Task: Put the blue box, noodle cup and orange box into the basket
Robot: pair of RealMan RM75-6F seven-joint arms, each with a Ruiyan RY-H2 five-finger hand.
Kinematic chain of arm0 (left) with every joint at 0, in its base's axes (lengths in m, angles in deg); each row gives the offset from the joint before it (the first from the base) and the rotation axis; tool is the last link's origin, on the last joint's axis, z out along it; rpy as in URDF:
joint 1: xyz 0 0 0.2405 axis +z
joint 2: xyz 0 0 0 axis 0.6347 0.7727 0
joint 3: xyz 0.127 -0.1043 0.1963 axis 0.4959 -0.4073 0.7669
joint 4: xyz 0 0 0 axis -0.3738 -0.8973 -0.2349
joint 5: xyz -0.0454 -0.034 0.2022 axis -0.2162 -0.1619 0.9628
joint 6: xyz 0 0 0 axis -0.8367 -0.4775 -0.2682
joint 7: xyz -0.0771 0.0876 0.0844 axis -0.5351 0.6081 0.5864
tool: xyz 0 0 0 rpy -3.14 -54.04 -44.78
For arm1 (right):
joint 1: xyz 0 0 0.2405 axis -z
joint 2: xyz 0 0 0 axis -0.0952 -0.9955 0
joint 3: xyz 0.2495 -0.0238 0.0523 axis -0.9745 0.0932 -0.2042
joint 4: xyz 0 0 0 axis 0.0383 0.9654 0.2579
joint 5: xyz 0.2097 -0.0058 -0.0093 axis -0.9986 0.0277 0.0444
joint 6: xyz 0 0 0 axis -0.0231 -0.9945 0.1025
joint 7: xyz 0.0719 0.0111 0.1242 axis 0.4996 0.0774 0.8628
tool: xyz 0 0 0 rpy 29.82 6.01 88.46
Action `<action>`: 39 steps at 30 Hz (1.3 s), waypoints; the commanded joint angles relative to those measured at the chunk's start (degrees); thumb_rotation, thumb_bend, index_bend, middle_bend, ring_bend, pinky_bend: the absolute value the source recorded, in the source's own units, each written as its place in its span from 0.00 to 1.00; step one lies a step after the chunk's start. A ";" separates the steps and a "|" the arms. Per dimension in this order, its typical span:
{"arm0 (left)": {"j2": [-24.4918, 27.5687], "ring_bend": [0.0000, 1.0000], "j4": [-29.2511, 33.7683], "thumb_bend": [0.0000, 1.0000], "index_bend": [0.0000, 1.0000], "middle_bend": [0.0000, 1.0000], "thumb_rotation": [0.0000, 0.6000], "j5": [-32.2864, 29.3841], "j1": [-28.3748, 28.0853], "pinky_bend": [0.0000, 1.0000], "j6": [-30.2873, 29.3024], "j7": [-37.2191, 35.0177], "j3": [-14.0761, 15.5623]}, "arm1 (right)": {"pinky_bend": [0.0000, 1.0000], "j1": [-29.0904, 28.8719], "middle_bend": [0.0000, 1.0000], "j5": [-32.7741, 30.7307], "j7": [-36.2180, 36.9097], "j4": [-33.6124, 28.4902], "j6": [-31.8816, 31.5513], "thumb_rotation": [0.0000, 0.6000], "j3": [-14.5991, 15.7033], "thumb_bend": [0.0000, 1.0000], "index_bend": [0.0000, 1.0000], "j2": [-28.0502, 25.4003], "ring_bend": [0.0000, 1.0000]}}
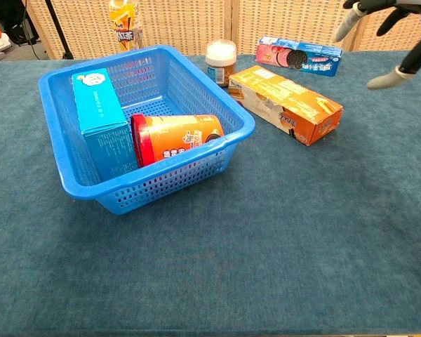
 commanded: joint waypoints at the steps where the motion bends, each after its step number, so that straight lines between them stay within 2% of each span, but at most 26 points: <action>1: -0.28 0.00 -0.29 0.30 0.08 0.00 1.00 -0.46 -0.04 0.13 0.22 0.30 -0.18 | 0.17 -3.39 0.00 -3.49 1.98 5.82 4.95 1.00 -1.87 0.23 0.23 1.33 0.00; 6: -0.89 0.00 -0.99 0.30 0.08 0.00 1.00 -1.09 -0.20 0.13 0.69 0.57 -0.37 | 0.16 -5.55 0.00 -6.32 4.91 11.59 10.19 1.00 -2.45 0.23 0.23 2.53 0.00; 18: -1.69 0.00 -1.48 0.30 0.08 0.00 1.00 -1.38 -0.51 0.13 1.85 1.46 0.08 | 0.16 -8.84 0.00 -5.11 11.75 20.84 17.95 1.00 -3.28 0.25 0.23 5.41 0.00; 21: -1.70 0.00 -1.45 0.30 0.08 0.00 1.00 -1.38 -0.56 0.13 1.90 1.49 0.10 | 0.13 -9.90 0.00 -5.06 12.29 22.55 20.71 1.00 -2.88 0.25 0.23 5.40 0.00; 26: -1.81 0.00 -1.64 0.30 0.08 0.00 1.00 -1.64 -0.72 0.13 2.40 1.50 0.21 | 0.06 -11.88 0.00 -6.44 13.42 25.34 26.58 1.00 -1.66 0.24 0.10 5.37 0.00; 29: -1.94 0.00 -1.81 0.30 0.08 0.00 1.00 -1.83 -0.86 0.13 2.88 1.49 0.33 | 0.04 -12.47 0.00 -6.91 13.70 26.71 27.95 1.00 -0.78 0.22 0.02 5.93 0.00; 39: -2.26 0.00 -1.95 0.30 0.08 0.00 1.00 -1.78 -1.21 0.13 3.66 1.57 0.66 | 0.02 -14.68 0.00 -10.84 12.81 28.42 29.48 1.00 1.67 0.16 0.00 7.39 0.00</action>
